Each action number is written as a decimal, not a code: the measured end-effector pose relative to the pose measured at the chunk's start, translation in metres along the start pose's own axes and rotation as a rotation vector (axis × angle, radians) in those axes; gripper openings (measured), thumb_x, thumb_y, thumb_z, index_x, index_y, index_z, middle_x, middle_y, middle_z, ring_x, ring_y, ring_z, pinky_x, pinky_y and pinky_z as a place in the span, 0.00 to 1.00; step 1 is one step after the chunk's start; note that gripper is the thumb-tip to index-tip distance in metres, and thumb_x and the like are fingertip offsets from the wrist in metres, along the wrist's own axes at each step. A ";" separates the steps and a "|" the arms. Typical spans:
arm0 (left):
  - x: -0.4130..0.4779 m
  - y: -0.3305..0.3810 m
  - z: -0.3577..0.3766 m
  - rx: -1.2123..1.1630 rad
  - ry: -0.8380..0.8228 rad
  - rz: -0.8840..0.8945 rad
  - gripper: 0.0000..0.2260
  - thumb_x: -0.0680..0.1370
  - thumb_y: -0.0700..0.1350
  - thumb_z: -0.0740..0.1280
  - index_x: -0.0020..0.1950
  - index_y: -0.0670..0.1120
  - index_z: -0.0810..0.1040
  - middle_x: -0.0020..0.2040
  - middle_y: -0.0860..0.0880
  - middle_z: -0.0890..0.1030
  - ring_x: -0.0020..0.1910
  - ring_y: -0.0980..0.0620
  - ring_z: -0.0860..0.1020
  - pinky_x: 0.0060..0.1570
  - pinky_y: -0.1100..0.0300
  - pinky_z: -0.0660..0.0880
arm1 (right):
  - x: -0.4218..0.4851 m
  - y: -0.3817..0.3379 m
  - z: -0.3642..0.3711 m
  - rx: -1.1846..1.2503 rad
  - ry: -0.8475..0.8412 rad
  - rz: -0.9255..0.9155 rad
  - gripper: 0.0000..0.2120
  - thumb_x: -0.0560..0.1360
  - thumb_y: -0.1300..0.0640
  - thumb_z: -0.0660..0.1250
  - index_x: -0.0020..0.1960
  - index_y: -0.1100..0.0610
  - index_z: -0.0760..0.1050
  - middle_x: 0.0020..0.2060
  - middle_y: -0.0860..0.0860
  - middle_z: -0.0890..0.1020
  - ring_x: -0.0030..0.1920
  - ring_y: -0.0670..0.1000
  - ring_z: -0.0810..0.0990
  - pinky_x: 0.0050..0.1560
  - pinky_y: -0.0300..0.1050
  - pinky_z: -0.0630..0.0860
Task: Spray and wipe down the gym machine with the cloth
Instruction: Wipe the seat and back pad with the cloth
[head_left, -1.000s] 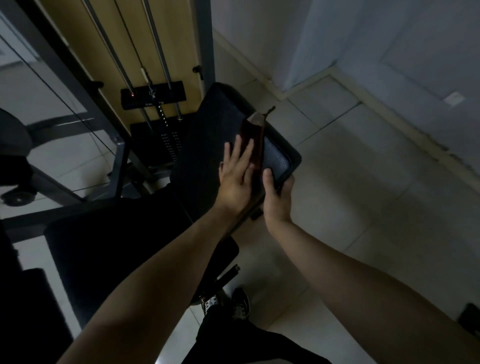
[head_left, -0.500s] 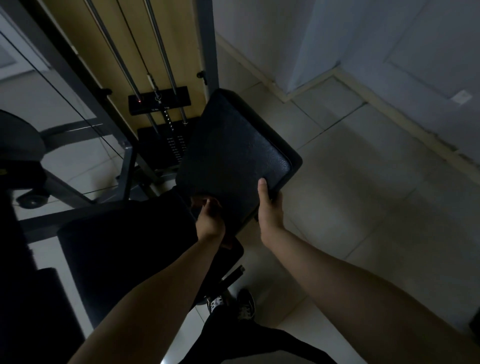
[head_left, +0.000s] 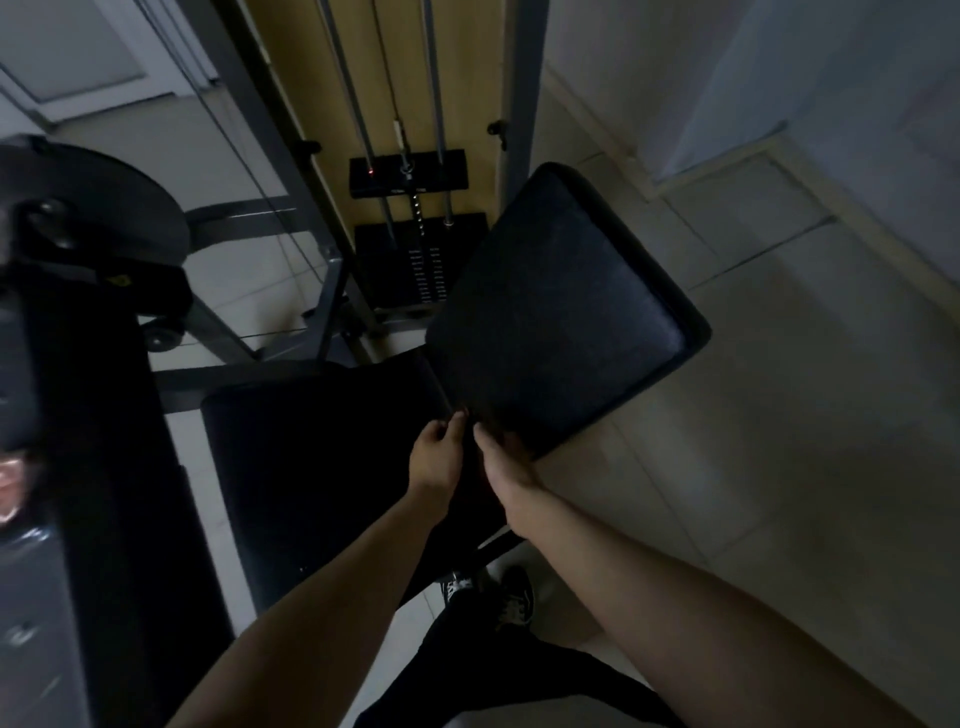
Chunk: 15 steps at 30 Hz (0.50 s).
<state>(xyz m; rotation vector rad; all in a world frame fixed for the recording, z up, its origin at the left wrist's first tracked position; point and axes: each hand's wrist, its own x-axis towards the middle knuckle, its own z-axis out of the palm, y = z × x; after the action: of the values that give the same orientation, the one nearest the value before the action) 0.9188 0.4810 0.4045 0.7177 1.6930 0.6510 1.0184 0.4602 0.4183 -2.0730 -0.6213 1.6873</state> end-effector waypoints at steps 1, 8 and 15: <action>0.000 0.001 -0.008 -0.066 -0.003 -0.026 0.11 0.82 0.55 0.65 0.47 0.49 0.80 0.47 0.46 0.84 0.46 0.48 0.82 0.52 0.52 0.79 | 0.003 -0.003 0.010 0.020 -0.012 -0.035 0.31 0.68 0.28 0.62 0.65 0.42 0.70 0.66 0.49 0.74 0.63 0.56 0.76 0.64 0.59 0.75; 0.037 -0.002 -0.059 -0.117 0.105 0.012 0.18 0.84 0.47 0.63 0.73 0.52 0.67 0.62 0.49 0.77 0.53 0.51 0.79 0.51 0.56 0.76 | 0.029 -0.039 0.052 0.001 -0.101 -0.101 0.10 0.83 0.60 0.60 0.53 0.45 0.75 0.59 0.52 0.78 0.57 0.54 0.78 0.55 0.47 0.76; 0.072 -0.018 -0.076 -0.189 -0.145 -0.003 0.12 0.83 0.54 0.64 0.66 0.57 0.75 0.60 0.49 0.82 0.58 0.50 0.81 0.61 0.51 0.77 | 0.078 -0.065 0.085 0.128 -0.039 0.009 0.14 0.82 0.60 0.61 0.63 0.48 0.77 0.60 0.51 0.79 0.60 0.53 0.78 0.62 0.49 0.77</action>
<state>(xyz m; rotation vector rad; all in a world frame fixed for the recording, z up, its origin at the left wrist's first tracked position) 0.8294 0.5191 0.3621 0.6129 1.4771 0.7291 0.9425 0.5597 0.3748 -1.9608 -0.5023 1.7298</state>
